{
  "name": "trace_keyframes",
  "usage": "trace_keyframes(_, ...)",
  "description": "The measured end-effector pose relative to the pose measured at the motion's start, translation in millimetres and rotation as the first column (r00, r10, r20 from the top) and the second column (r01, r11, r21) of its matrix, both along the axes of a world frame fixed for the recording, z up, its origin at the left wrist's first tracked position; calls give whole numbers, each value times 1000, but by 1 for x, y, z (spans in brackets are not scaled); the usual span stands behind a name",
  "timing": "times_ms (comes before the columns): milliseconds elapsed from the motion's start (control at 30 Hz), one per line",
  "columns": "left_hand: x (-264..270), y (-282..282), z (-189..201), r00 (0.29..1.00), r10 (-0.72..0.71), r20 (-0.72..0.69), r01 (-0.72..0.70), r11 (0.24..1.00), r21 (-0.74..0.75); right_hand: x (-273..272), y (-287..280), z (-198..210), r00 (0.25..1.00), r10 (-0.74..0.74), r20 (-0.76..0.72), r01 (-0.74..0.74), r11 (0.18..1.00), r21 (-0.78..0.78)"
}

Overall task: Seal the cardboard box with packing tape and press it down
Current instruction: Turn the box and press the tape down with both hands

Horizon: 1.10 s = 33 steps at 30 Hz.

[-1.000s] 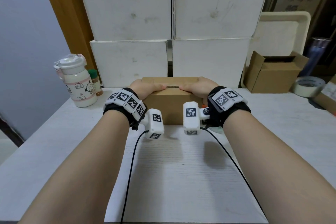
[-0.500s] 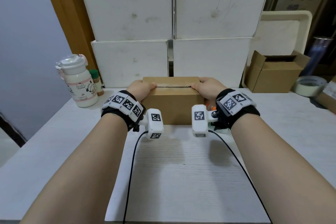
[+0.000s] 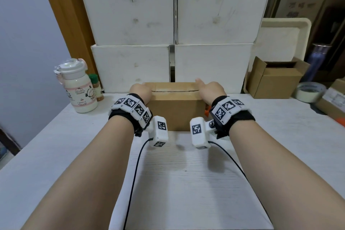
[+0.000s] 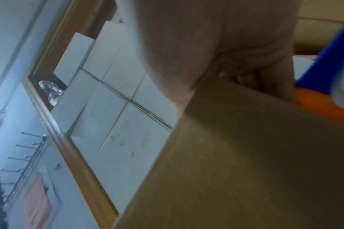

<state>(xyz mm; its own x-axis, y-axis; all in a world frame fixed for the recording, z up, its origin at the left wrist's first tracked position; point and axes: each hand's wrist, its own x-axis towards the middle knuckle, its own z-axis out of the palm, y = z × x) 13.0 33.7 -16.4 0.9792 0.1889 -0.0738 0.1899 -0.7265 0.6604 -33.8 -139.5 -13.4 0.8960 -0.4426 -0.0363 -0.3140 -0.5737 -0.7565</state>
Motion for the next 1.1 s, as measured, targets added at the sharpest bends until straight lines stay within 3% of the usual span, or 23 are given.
trace_keyframes(67, 1, 0, -3, 1000, 2, -15, -4, 993, -118, 4, 2, 9, 995, 68, -76, -73, 994, -75)
trace_keyframes(200, -7, 5, 1, 988, -73, -135, 51, 986, -160, 6, 9, 9, 984, 91, -152, -103, 992, -75)
trace_keyframes(300, -7, 5, 1, 985, -69, -161, 56, 995, -81, 8, 8, 3, 988, 41, -147, -60, 990, -126)
trace_keyframes(400, -8, -1, 8, 995, 10, -100, -13, 999, -31, 8, 6, 6, 988, 21, -152, -50, 981, -189)
trace_keyframes(500, -4, -4, 2, 999, -12, -42, 16, 995, 94, 10, 5, 6, 986, 17, -164, -57, 968, -243)
trace_keyframes(733, -4, -4, 3, 994, 98, -38, -103, 979, -178, 10, 6, 1, 995, -14, -99, -16, 955, -295)
trace_keyframes(800, -4, -3, 3, 996, 75, -46, -80, 990, -113, 8, 7, 0, 996, -24, -83, -2, 953, -302)
trace_keyframes(933, -6, -2, 3, 997, 34, -67, -35, 999, -22, 4, 5, -6, 998, -61, -12, 57, 973, -226)
trace_keyframes(1100, -3, 4, -2, 997, -27, -68, 17, 990, -142, 3, 1, -8, 996, -79, 28, 80, 997, -24)
